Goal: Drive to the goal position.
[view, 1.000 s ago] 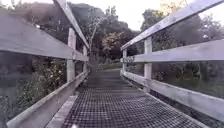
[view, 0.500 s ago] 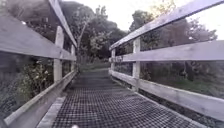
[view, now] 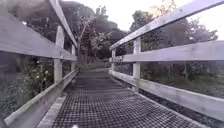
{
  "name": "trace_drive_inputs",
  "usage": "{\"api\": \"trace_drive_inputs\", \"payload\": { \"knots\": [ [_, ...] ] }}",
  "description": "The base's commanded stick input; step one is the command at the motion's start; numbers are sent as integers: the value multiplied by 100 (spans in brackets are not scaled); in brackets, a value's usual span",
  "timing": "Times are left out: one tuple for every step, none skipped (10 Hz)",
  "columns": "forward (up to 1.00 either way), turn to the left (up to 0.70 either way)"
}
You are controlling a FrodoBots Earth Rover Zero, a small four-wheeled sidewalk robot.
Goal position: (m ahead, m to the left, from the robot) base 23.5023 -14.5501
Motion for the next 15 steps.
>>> {"api": "trace_drive_inputs", "payload": {
  "knots": [
    [45, 27],
    [45, 27],
    [45, 27],
    [45, 27],
    [45, 27],
    [45, 27],
    [45, 27],
    [45, 27],
    [45, 27],
    [45, 27],
    [45, 27],
    [45, 27],
    [45, 27],
    [45, 27],
    [45, 27]
  ]
}}
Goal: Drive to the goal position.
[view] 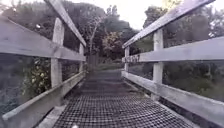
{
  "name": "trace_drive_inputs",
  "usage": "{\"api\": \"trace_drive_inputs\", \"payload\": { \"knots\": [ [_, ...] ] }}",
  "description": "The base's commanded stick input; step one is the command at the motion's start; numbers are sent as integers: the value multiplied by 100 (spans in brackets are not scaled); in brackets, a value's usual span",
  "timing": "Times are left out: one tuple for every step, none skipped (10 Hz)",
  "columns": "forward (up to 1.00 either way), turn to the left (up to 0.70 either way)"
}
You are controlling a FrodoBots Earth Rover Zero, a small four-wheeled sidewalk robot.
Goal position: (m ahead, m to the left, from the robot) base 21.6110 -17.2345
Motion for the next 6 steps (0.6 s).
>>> {"api": "trace_drive_inputs", "payload": {
  "knots": [
    [45, 15],
    [45, 3],
    [45, 0],
    [45, 0],
    [45, 0],
    [45, 0]
  ]
}}
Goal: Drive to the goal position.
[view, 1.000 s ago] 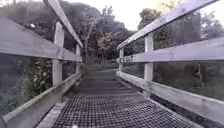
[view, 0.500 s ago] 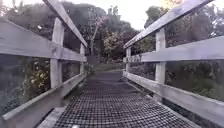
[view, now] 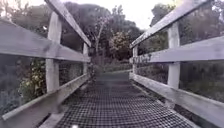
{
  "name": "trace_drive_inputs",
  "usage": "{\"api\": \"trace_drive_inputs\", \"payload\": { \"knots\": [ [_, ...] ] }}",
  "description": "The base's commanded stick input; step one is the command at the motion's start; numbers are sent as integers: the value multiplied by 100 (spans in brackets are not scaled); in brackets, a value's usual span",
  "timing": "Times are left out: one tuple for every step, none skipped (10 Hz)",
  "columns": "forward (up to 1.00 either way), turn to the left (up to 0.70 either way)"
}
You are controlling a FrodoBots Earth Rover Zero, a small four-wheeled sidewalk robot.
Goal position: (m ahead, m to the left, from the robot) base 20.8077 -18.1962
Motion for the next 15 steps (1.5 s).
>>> {"api": "trace_drive_inputs", "payload": {
  "knots": [
    [45, 0],
    [45, 0],
    [45, 0],
    [45, 0],
    [45, 0],
    [45, 0],
    [45, 0],
    [45, 0],
    [45, 0],
    [45, 0],
    [45, 0],
    [45, 0],
    [45, -16],
    [45, -22],
    [45, -27]
  ]
}}
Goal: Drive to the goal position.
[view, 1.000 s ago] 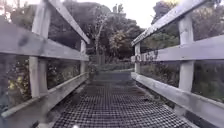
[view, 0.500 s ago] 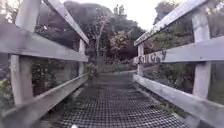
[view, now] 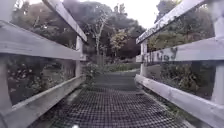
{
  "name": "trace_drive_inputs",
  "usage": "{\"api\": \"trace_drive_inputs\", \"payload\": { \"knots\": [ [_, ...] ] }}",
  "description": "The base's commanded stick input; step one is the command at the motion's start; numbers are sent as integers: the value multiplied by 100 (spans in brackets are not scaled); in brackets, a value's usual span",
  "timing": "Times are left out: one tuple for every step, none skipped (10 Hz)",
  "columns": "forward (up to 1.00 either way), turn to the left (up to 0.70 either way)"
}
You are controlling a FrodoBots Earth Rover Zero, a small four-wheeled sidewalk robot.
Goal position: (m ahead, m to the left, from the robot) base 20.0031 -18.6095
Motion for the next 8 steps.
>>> {"api": "trace_drive_inputs", "payload": {
  "knots": [
    [45, -27],
    [45, 0],
    [45, 0],
    [45, 0],
    [45, 0],
    [45, 0],
    [45, 0],
    [45, 0]
  ]
}}
